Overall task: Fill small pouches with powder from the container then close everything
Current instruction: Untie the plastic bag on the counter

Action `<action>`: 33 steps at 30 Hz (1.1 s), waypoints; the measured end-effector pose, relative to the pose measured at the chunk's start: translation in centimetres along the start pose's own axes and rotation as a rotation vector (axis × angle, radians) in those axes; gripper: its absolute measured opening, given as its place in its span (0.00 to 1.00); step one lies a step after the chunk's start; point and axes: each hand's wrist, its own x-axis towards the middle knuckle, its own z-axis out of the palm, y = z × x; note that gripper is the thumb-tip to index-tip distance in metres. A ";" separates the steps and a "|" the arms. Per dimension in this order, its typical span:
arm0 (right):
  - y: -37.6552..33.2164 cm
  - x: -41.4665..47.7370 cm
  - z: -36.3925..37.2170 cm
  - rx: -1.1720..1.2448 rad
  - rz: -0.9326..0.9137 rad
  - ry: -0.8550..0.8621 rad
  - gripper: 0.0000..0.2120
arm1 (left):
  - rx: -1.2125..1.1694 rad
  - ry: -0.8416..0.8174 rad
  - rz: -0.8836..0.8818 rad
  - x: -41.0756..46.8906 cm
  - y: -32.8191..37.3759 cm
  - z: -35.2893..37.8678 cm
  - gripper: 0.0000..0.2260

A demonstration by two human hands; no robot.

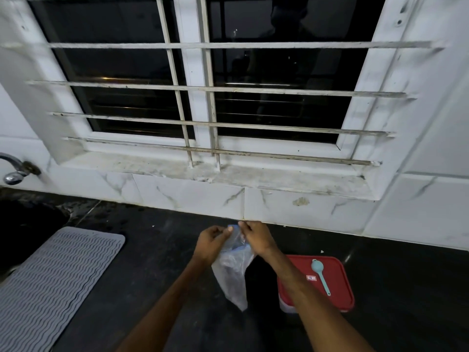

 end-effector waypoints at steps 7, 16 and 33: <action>0.4 -1.4 -0.9 -0.109 -0.009 -0.053 0.17 | 0.443 0.063 -0.021 -0.5 0.3 0.6 0.15; 2.0 -2.8 -2.2 0.175 0.269 -0.015 0.06 | -0.199 0.233 -0.199 -2.3 -0.3 2.1 0.10; -0.3 -2.4 -1.3 0.341 0.247 -0.199 0.08 | 0.480 -0.137 0.062 -4.5 0.9 3.7 0.14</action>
